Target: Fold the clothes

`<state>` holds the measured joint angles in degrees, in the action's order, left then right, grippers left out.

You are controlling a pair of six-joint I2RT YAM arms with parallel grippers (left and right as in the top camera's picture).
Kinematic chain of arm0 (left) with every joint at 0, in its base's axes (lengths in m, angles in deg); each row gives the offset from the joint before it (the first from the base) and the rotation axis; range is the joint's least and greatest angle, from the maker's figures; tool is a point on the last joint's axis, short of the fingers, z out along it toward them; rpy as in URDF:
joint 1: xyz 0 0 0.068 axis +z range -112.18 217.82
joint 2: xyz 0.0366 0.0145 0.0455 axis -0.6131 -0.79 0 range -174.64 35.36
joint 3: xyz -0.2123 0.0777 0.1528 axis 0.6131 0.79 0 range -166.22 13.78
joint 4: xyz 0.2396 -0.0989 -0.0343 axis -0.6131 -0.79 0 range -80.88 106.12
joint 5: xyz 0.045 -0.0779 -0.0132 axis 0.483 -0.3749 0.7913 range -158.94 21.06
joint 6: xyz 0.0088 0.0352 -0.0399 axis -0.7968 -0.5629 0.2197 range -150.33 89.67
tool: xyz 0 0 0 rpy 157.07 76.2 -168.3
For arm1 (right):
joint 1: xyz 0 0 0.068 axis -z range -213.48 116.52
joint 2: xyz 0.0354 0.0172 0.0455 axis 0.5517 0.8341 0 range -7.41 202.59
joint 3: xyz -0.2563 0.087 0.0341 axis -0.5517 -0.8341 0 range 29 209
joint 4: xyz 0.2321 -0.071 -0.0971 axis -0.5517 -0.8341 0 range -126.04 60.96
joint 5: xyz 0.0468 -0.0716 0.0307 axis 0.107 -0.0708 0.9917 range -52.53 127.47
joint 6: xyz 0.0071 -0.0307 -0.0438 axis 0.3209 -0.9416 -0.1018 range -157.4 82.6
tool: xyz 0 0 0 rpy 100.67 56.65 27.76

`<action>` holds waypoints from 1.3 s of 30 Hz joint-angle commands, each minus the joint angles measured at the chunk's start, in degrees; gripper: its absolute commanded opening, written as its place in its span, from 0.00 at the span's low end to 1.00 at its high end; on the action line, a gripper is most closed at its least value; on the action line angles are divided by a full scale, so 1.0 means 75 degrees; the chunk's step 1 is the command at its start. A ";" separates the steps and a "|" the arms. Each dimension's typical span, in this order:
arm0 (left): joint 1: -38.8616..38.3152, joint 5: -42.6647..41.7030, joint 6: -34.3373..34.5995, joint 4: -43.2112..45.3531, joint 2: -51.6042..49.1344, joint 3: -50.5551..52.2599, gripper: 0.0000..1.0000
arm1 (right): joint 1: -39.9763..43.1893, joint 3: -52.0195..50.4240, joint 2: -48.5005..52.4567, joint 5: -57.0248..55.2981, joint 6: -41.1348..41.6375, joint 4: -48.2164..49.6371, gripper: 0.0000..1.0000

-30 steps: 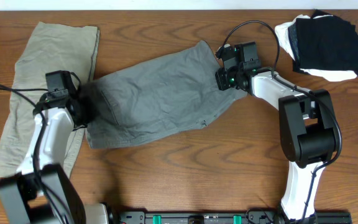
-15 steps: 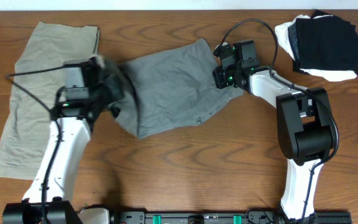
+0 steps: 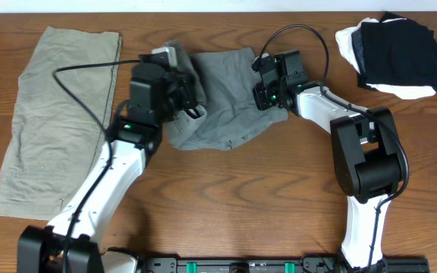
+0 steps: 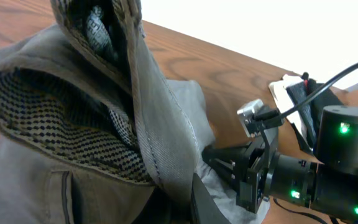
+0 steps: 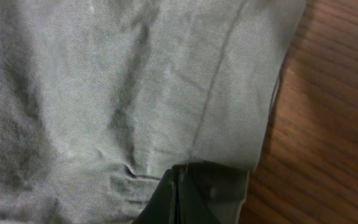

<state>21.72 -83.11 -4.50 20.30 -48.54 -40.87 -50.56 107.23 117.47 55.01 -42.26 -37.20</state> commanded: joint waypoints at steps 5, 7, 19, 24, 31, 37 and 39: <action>-0.0522 0.0184 0.0277 0.0895 -0.0443 -0.0003 0.06 | -0.0262 -0.0396 0.0743 -0.0015 -0.0044 -0.0463 0.01; -0.0664 0.0181 0.0315 0.1198 -0.0490 -0.0003 0.06 | -0.0262 -0.0396 0.0743 -0.0015 -0.0044 -0.0460 0.01; -0.1443 0.0239 0.0198 0.1990 -0.1090 -0.0003 0.06 | -0.0262 -0.0396 0.0743 0.0079 -0.0044 -0.0487 0.01; -0.1629 0.0242 0.0201 0.2518 -0.1588 -0.0003 0.09 | -0.0262 -0.0396 0.0743 0.0099 -0.0044 -0.0487 0.01; -0.1629 0.0242 0.0201 0.2509 -0.1737 -0.0003 0.98 | -0.0163 -0.0393 0.0708 0.0332 0.0201 -0.0420 0.02; -0.1629 0.0242 0.0201 0.2416 -0.1737 -0.0003 0.98 | 0.0254 -0.0391 0.0245 0.0729 0.0560 -0.0332 0.15; -0.1629 0.0242 0.0201 0.2369 -0.1737 -0.0003 0.98 | 0.0472 -0.0391 -0.0105 0.0816 0.0562 -0.0388 0.17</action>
<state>9.48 -81.65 -3.08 38.22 -61.41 -40.87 -49.10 106.88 117.12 60.32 -39.37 -38.01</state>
